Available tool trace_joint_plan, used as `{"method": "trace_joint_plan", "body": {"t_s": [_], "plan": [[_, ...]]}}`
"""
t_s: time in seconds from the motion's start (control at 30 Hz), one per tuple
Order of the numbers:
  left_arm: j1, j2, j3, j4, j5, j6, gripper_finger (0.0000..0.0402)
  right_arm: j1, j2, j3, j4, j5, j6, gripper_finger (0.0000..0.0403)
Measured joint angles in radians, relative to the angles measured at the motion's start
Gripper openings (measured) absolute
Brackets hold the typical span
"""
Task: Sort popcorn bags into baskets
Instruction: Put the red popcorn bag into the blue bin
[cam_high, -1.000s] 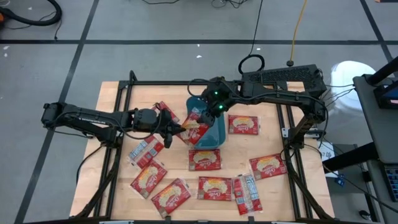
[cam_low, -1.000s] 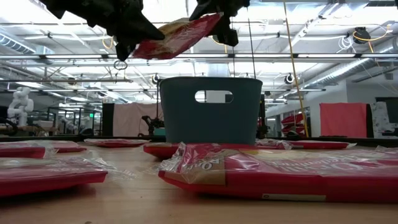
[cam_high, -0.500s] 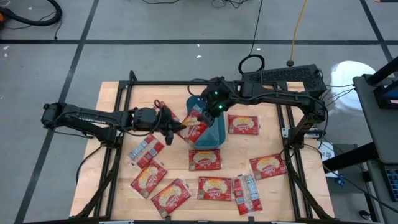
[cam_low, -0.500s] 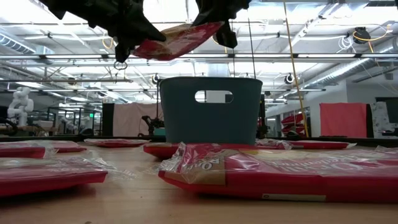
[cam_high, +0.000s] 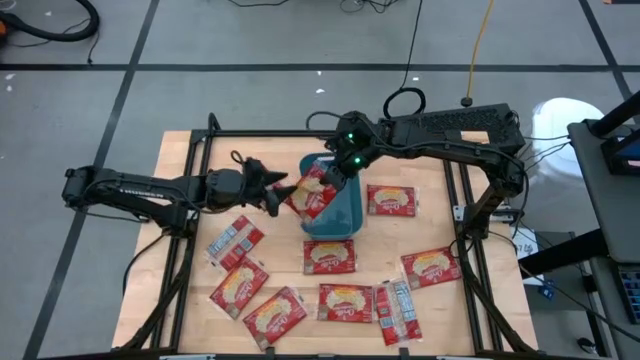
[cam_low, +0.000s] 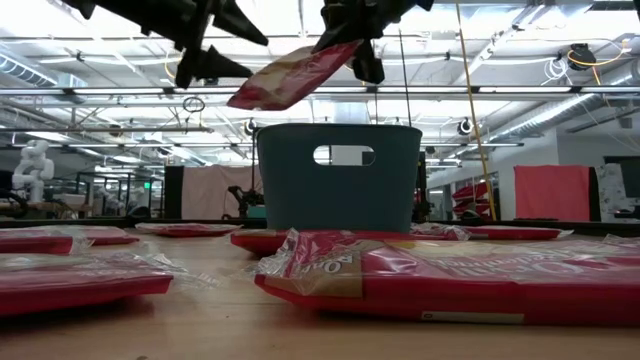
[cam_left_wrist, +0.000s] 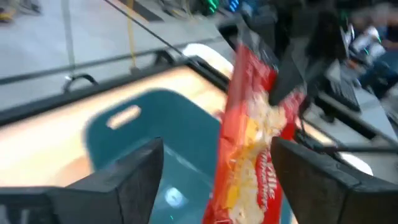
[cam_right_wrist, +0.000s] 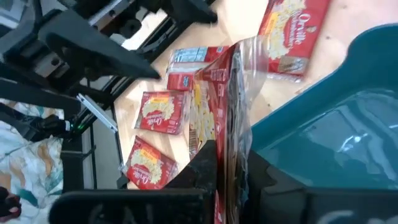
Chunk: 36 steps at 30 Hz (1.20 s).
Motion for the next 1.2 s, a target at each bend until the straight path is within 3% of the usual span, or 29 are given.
{"method": "trace_joint_plan", "body": {"t_s": [0.17,0.37,0.53,0.77,0.9,1.03,1.2], "plan": [[0.042,-0.064,-0.001,-0.029,-0.032,0.0,0.0299,-0.041,-0.003,0.0,0.021,-0.005,0.108,0.0016],[0.115,-0.147,-0.001,-0.072,-0.04,0.031,0.0263,-0.103,-0.004,0.0,0.113,-0.106,0.235,0.0017],[0.181,-0.194,-0.001,-0.076,-0.041,0.087,0.0245,-0.165,-0.004,0.0,0.128,-0.103,0.349,0.0015],[0.252,-0.221,-0.001,-0.087,-0.064,0.08,0.0253,-0.212,-0.004,0.044,0.196,-0.084,0.423,0.0009],[0.275,-0.208,-0.002,0.028,0.064,0.1,0.0251,-0.212,-0.005,0.098,0.165,-0.004,0.416,0.0008],[0.275,-0.133,-0.001,0.245,0.203,0.19,0.023,-0.206,-0.005,0.103,0.165,0.006,0.438,0.0008],[0.28,-0.017,-0.001,0.297,0.224,0.248,0.0192,-0.176,-0.005,0.103,0.166,0.002,0.439,0.001]]}}
